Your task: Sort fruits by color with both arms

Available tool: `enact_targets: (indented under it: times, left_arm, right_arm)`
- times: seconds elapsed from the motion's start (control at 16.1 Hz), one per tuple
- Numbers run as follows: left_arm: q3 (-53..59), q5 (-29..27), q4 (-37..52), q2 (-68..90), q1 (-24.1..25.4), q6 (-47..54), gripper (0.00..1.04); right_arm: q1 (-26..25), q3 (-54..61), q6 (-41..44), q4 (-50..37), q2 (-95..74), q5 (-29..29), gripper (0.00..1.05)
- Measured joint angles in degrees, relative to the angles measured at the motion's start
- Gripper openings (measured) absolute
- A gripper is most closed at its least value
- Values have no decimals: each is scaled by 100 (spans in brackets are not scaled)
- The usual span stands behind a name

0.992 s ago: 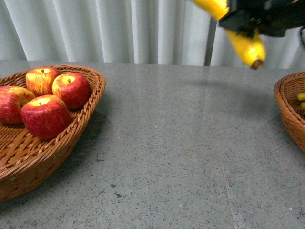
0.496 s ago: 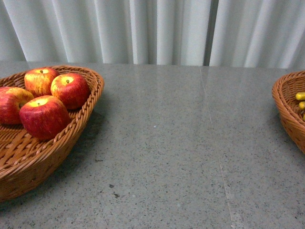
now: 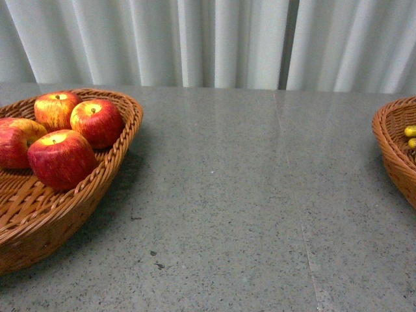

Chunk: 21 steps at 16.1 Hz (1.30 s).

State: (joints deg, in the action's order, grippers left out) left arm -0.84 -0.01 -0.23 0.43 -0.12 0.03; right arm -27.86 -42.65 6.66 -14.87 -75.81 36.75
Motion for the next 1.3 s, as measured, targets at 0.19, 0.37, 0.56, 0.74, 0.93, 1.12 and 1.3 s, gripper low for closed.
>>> enact_targets:
  times: [0.19, 0.37, 0.56, 0.74, 0.93, 1.12, 1.3]
  left_arm:
    - [0, 0, 0, 0, 0, 0, 98]
    - [0, 0, 0, 0, 0, 0, 98]
    - [0, 0, 0, 0, 0, 0, 98]
    - [0, 0, 0, 0, 0, 0, 98]
    - [0, -4, 0, 0, 0, 0, 98]
    - [0, 0, 0, 0, 0, 0, 98]
    - [0, 0, 0, 0, 0, 0, 98]
  right_arm:
    - [-269, 295, -1154, -804, 793, 372, 98]
    - [-490, 907, -1978, -793, 1893, 763, 98]
    - [-404, 1598, -1825, 190, 3611, 168, 86]
    - [188, 2732, -883, 1611, 5860, -1165, 47]
    - [789, 3871, -741, 1257, 6985, -1716, 12]
    - [1563, 4065, -699, 1394, 7259, -2409, 2]
    - [2841, 4192, -697, 1499, 7556, -3556, 2]
